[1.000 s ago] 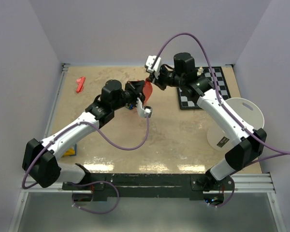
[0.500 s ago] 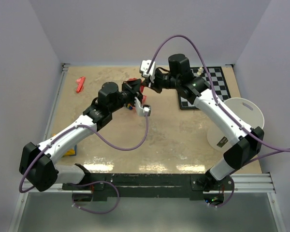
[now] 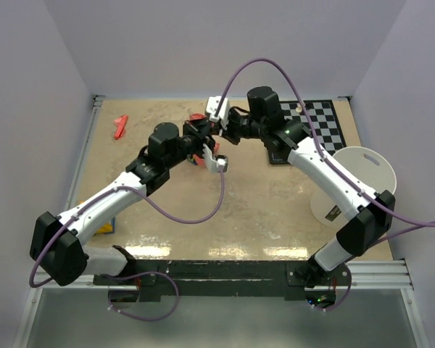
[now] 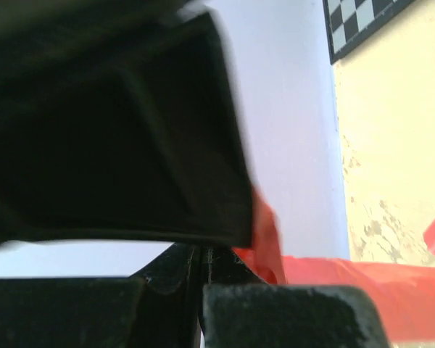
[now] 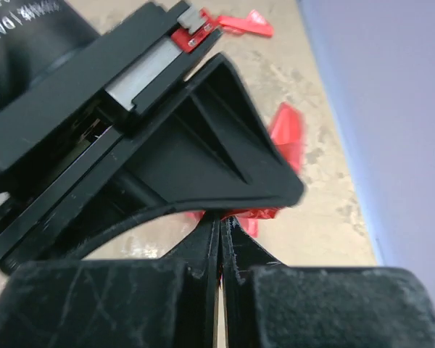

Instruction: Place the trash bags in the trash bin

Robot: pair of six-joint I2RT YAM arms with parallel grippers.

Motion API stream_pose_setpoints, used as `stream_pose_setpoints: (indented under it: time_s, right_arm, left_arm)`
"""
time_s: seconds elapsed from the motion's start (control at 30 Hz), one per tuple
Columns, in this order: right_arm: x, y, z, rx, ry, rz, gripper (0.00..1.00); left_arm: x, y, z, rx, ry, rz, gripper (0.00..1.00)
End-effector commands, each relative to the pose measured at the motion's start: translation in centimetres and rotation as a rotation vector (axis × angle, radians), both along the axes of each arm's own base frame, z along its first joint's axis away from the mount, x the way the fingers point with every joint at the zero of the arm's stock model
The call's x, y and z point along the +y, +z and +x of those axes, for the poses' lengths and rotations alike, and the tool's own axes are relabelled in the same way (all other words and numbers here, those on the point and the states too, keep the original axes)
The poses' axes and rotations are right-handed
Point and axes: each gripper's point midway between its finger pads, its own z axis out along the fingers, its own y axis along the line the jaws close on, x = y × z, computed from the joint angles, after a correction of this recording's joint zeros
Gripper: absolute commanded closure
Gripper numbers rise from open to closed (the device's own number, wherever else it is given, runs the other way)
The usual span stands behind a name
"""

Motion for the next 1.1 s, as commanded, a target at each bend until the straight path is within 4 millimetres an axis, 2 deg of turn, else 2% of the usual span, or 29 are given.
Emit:
stream_pose_setpoints:
  time_s: [0.0, 0.1, 0.17, 0.23, 0.27, 0.37, 0.4, 0.47, 0.53, 0.67, 0.77, 0.8, 0.87, 0.97, 1.03, 1.07]
  right_arm:
    - [-1.2, 5.2, 1.3, -0.134, -0.051, 0.096, 1.0]
    - [-3.6, 3.2, 5.5, -0.167, -0.231, 0.033, 1.0]
    - [-4.1, 2.0, 6.1, -0.153, -0.251, 0.014, 1.0]
    - [-3.2, 2.0, 4.9, -0.137, -0.185, 0.014, 1.0]
    - [-2.5, 2.5, 3.6, -0.126, -0.138, 0.033, 1.0]
    - [-0.1, 3.3, -2.0, -0.082, 0.12, 0.058, 1.0]
    - [0.1, 4.1, -2.9, -0.077, 0.15, 0.076, 1.0]
    - [0.1, 5.0, -2.7, -0.081, 0.128, 0.098, 1.0]
    - [-0.4, 4.8, -1.0, -0.122, 0.054, 0.066, 1.0]
    - [-2.3, 3.0, 4.6, -0.181, -0.21, 0.01, 1.0]
    - [-2.0, 3.0, 5.6, -0.173, -0.255, 0.037, 1.0]
    - [-1.2, 3.4, 4.9, -0.155, -0.205, 0.058, 1.0]
    - [-0.1, 5.4, 2.5, -0.139, -0.092, 0.108, 1.0]
    - [1.0, 8.6, -2.3, -0.112, 0.107, 0.188, 1.0]
    - [0.8, 10.0, -3.5, -0.11, 0.132, 0.228, 1.0]
    - [0.6, 10.0, -3.3, -0.114, 0.117, 0.226, 1.0]
  left_arm:
    - [0.9, -0.8, 0.2, 0.022, 0.038, 0.031, 1.0]
    - [0.9, 0.2, -1.1, -0.002, 0.005, 0.006, 1.0]
    - [0.9, 1.5, -1.6, -0.02, -0.009, -0.025, 1.0]
    - [0.9, 2.7, -1.3, -0.04, 0.002, -0.051, 1.0]
    - [0.9, 3.4, -0.9, -0.052, 0.011, -0.065, 1.0]
    - [1.0, 3.7, 1.0, -0.043, 0.077, -0.074, 1.0]
    - [1.0, 3.0, 1.7, -0.02, 0.099, -0.061, 1.0]
    - [1.3, 2.8, 2.0, 0.011, 0.107, -0.066, 1.0]
    - [1.5, 2.4, 1.6, 0.035, 0.104, -0.077, 1.0]
    - [0.8, 4.1, -1.5, 0.06, -0.013, -0.15, 1.0]
    - [-0.1, 5.1, -3.3, 0.03, -0.09, -0.176, 1.0]
    - [-0.1, 5.3, -3.3, 0.004, -0.094, -0.178, 1.0]
    - [0.1, 4.7, -2.2, -0.033, -0.054, -0.142, 1.0]
    - [1.3, 3.7, 0.6, -0.028, 0.054, -0.127, 1.0]
    - [2.0, 3.2, 1.6, -0.034, 0.094, -0.101, 1.0]
    - [2.3, 2.9, 1.8, -0.045, 0.108, -0.079, 1.0]
